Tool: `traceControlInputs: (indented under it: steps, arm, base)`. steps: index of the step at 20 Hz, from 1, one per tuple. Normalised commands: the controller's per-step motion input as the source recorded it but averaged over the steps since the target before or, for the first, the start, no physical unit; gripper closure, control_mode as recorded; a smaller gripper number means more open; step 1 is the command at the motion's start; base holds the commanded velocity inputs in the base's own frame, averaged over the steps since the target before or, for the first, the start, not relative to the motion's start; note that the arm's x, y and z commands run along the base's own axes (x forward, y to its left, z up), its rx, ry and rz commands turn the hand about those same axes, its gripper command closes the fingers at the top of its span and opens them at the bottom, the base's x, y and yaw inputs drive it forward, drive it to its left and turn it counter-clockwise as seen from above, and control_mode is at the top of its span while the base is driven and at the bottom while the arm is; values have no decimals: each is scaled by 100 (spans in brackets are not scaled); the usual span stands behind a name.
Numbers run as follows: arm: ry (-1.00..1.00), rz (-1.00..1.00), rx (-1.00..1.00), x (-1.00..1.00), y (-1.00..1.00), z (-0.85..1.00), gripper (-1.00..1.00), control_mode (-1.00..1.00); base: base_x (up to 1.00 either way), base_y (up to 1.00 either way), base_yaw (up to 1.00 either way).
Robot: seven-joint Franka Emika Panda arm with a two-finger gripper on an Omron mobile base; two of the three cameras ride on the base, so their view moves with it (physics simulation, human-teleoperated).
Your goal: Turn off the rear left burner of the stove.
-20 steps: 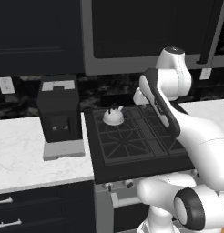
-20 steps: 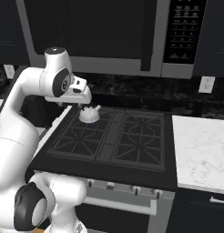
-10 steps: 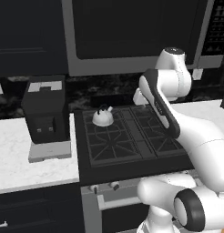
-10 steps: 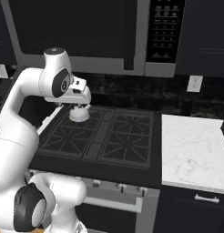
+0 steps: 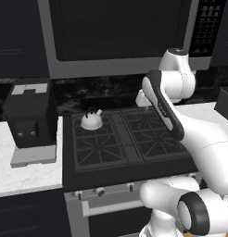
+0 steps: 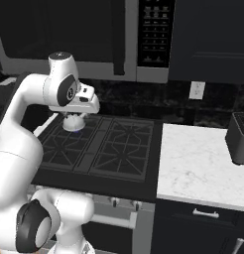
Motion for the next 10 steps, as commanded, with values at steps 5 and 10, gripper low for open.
traceControlInputs:
  steps: [5,10]
  arm:
    - [0,0,0,0,0,0,-100,100]
    - [0,-1,0,0,-2,0,-100,-100]
  base:
    - [-6,-35,0]
    - [-2,-6,0]
